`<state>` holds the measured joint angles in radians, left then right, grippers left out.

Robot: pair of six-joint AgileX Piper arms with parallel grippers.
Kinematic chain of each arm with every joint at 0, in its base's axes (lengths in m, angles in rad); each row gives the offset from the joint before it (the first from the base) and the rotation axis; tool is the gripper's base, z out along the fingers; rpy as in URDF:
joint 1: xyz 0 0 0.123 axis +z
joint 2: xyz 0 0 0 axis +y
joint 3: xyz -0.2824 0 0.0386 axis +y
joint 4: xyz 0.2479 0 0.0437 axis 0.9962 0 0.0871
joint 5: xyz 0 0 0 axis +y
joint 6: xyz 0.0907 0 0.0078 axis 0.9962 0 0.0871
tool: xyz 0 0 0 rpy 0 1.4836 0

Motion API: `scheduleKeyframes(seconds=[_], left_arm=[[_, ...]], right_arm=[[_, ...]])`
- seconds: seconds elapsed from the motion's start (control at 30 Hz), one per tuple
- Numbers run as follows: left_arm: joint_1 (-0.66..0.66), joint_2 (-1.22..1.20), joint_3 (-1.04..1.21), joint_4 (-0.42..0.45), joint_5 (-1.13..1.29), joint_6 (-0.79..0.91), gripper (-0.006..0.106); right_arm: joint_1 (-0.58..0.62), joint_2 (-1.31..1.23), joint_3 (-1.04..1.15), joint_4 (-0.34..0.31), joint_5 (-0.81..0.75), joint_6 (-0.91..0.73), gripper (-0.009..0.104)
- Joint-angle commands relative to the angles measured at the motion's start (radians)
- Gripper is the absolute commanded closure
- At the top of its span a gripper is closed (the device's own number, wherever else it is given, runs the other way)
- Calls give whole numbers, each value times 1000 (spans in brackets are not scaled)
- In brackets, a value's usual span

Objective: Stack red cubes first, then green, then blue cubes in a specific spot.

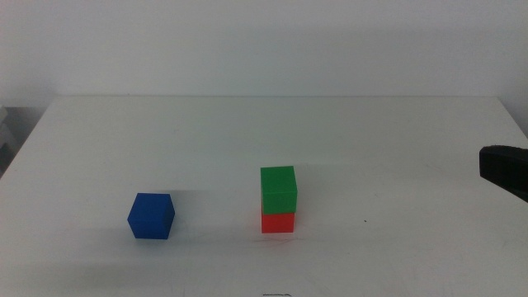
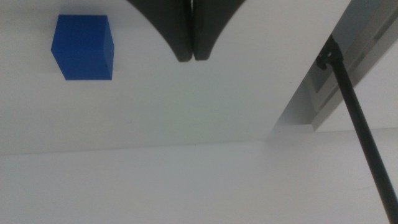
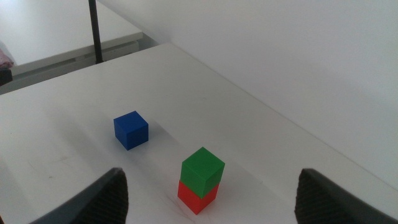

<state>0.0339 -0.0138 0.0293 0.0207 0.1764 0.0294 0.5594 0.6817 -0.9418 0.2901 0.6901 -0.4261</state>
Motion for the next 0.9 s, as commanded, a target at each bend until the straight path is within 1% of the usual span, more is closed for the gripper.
scheduleKeyframes(seconds=[0.0, 0.1, 0.2, 0.23, 0.4, 0.8, 0.87], left_arm=[[-2, 0, -5, -8, -74, -1, 102], [-2, 0, -5, -45, -78, -21, 102], [-2, 6, -6, -107, -86, -54, 102], [-2, 12, -8, -112, -88, -54, 102], [-2, 61, -8, -108, -90, -44, 102], [-2, 62, -23, -100, -68, -43, 102], [-2, 63, -42, -86, -42, -42, 100]], right_arm=[[-9, 2, -25, 6, -74, -6, 9], [-9, 2, -25, 6, -74, -6, 9], [-9, 2, -25, 6, -74, -7, 9], [-9, 2, -25, 6, -74, -7, 9], [-9, 2, -25, 6, -74, -7, 9], [-9, 4, -25, 7, -73, -7, 9], [-9, 4, -25, 7, -73, -7, 9]])
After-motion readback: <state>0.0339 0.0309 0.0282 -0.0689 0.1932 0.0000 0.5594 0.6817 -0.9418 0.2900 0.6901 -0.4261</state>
